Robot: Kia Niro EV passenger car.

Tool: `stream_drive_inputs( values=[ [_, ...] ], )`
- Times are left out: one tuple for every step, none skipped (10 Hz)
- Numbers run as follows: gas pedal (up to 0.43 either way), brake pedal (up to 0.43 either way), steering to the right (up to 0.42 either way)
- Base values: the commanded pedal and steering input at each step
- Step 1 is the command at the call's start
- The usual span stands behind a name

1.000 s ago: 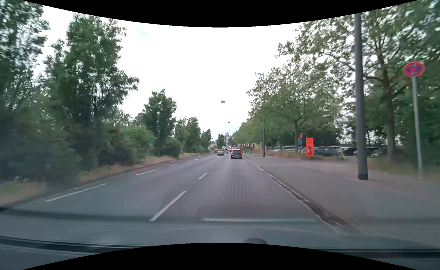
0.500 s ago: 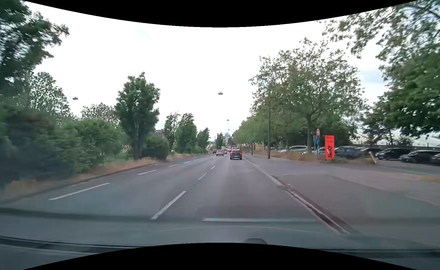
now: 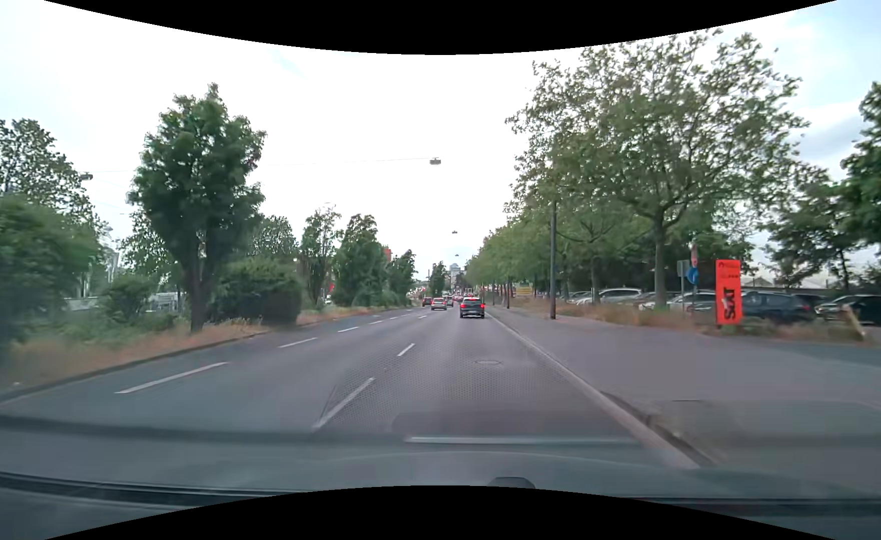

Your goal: Follow the waypoints while adhering to traffic rules and regulations

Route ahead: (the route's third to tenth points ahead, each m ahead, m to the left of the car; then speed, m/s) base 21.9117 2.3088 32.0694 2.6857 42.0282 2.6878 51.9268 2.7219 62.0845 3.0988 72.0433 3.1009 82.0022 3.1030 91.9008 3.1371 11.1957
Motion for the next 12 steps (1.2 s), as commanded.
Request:
stream_drive_inputs(
  values=[
    [0.000, 0.146, -0.004],
    [0.000, 0.146, -0.004],
    [0.000, 0.152, -0.004],
    [0.000, 0.159, -0.004],
    [0.000, 0.152, -0.004],
    [0.000, 0.152, -0.004],
    [0.000, 0.159, -0.004],
    [0.000, 0.159, -0.004],
    [0.000, 0.159, -0.004],
    [0.000, 0.159, -0.005],
    [0.000, 0.159, -0.004],
    [0.000, 0.165, -0.004]
  ],
)
